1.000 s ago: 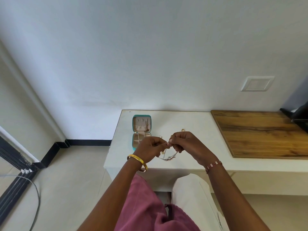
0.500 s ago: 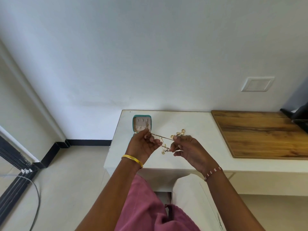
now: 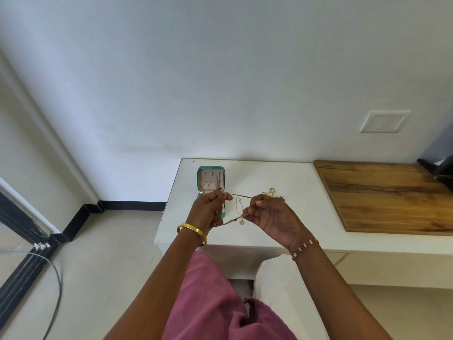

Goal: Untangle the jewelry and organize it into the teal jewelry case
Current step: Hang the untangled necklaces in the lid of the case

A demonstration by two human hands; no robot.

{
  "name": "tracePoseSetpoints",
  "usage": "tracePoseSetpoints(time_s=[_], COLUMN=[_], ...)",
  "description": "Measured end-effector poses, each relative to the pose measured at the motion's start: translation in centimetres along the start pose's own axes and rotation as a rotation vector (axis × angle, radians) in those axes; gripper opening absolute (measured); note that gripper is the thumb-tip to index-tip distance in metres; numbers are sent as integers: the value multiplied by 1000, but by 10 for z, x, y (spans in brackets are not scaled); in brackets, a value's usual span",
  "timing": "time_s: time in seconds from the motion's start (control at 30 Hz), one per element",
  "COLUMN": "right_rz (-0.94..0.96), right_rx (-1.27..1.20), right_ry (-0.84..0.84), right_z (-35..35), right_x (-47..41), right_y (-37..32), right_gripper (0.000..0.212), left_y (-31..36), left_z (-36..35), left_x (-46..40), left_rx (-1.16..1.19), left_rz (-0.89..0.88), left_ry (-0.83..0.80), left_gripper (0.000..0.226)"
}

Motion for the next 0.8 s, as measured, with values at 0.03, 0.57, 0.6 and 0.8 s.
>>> tracePoseSetpoints(time_s=[0.03, 0.57, 0.6, 0.8], right_rz=[2, -26, -28, -51], right_rx=[-32, 431, 434, 433], right_ry=[-16, 226, 237, 305], right_z=[-1, -14, -13, -4], right_x=[-3, -65, -69, -105], right_y=[-2, -18, -19, -21], right_gripper=[2, 5, 5, 5], left_y=[1, -10, -13, -44], left_z=[2, 35, 37, 54], left_x=[-1, -43, -46, -69], left_rx=[-60, -482, -479, -399], left_rz=[-22, -188, -179, -95], left_ry=[-9, 9, 14, 105], left_gripper=[22, 21, 22, 20])
Point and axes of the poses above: each hand's wrist, its own x-axis away from the middle knuckle, its own z-axis out of the back of the hand, y = z × x, the point moved 4 cm from there along -x, towards the middle knuckle, and after that the axes turned 15 degrees about -z, right-handed, at the moved point
